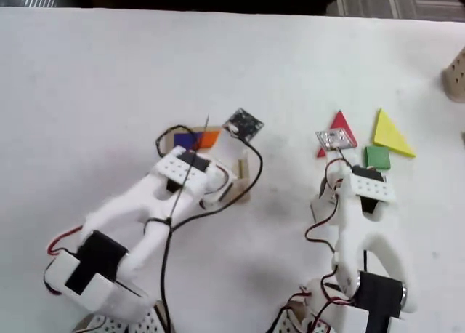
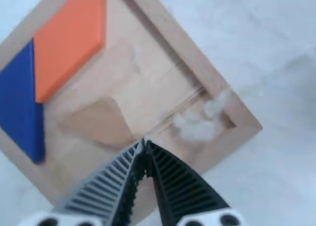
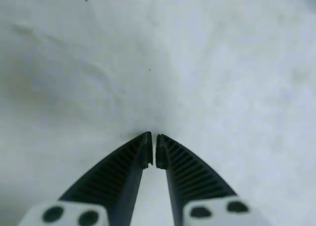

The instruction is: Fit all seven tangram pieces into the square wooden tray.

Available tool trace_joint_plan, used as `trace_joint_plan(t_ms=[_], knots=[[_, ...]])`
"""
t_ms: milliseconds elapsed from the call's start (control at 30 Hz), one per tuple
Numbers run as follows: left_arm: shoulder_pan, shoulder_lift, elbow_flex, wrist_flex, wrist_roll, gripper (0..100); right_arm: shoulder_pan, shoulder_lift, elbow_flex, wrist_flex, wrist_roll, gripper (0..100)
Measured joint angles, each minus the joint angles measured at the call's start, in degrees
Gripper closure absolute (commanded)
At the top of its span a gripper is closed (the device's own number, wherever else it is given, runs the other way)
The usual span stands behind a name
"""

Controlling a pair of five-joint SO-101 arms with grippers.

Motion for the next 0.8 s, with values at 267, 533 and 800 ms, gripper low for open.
trace_joint_plan(t_ms=[267,533,800], knots=[[-6.59,-0.26,0.0,0.09,0.0,98,0.0,0.0,0.0,0.0,0.0,98.0],[-6.95,-4.31,0.09,1.05,0.0,98,0.0,0.0,0.0,0.0,0.0,98.0],[-10.02,-22.68,10.02,-0.7,0.0,98,0.0,0.0,0.0,0.0,0.0,98.0]])
